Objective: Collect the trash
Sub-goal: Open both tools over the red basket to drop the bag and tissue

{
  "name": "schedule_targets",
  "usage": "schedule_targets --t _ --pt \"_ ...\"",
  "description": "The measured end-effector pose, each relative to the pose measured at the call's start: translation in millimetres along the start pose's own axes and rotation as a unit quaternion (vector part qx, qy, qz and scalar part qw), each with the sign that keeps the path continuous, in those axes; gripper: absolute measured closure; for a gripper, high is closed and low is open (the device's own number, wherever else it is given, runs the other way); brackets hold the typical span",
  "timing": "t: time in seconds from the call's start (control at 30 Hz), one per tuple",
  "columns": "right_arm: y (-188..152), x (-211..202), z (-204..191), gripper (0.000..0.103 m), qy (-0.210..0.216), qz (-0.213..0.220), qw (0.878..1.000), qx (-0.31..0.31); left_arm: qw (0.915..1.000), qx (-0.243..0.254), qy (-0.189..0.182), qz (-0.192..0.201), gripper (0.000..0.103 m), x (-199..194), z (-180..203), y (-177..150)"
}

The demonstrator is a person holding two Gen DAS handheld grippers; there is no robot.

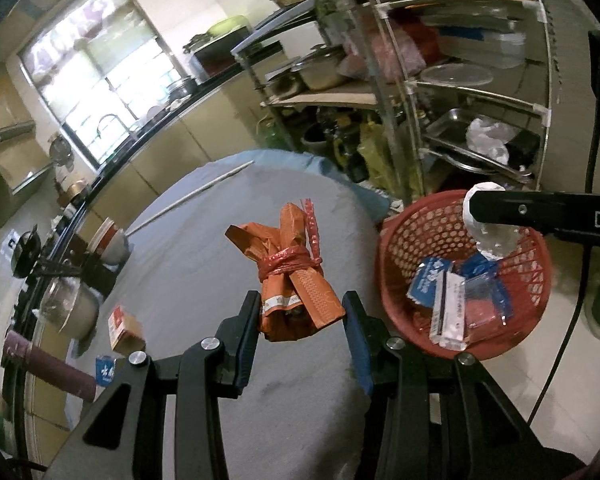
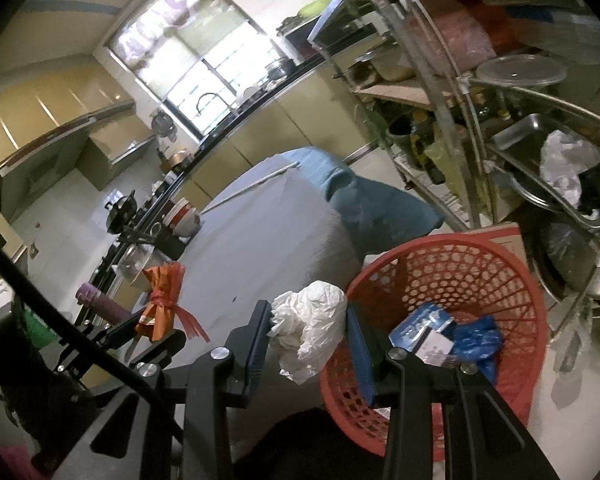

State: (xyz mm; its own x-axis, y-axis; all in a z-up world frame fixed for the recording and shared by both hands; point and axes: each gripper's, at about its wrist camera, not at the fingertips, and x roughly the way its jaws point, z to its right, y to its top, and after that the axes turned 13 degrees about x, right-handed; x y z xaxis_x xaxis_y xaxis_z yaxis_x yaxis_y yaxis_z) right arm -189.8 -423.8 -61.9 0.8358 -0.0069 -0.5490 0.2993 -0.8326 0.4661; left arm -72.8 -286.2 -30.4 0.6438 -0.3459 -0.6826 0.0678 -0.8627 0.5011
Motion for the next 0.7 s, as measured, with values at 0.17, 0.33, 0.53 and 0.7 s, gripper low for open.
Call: schedule_targets --t 0.17,0.33,0.53,0.7 --pt "6.7 -11.1 10.2 0.062 -0.01 0.015 1.0 0.01 0.9998 0.006 -0.017 0.008 0.06 0.3 6.8 11.8" --pt "13.4 -20.0 19.9 0.062 -0.018 0.029 0.999 0.021 0.999 0.015 -0.038 0.017 0.06 0.4 14.9 22.6" --pt "20.5 -27.1 31.5 0.062 -0.027 0.044 0.998 0.034 0.997 0.031 -0.068 0.023 0.06 1.8 27.6 33.3" --pt "22.8 -29.2 40.4 0.062 -0.033 0.049 0.997 0.044 0.9953 0.035 -0.089 0.016 0.06 8.9 34.7 37.8"
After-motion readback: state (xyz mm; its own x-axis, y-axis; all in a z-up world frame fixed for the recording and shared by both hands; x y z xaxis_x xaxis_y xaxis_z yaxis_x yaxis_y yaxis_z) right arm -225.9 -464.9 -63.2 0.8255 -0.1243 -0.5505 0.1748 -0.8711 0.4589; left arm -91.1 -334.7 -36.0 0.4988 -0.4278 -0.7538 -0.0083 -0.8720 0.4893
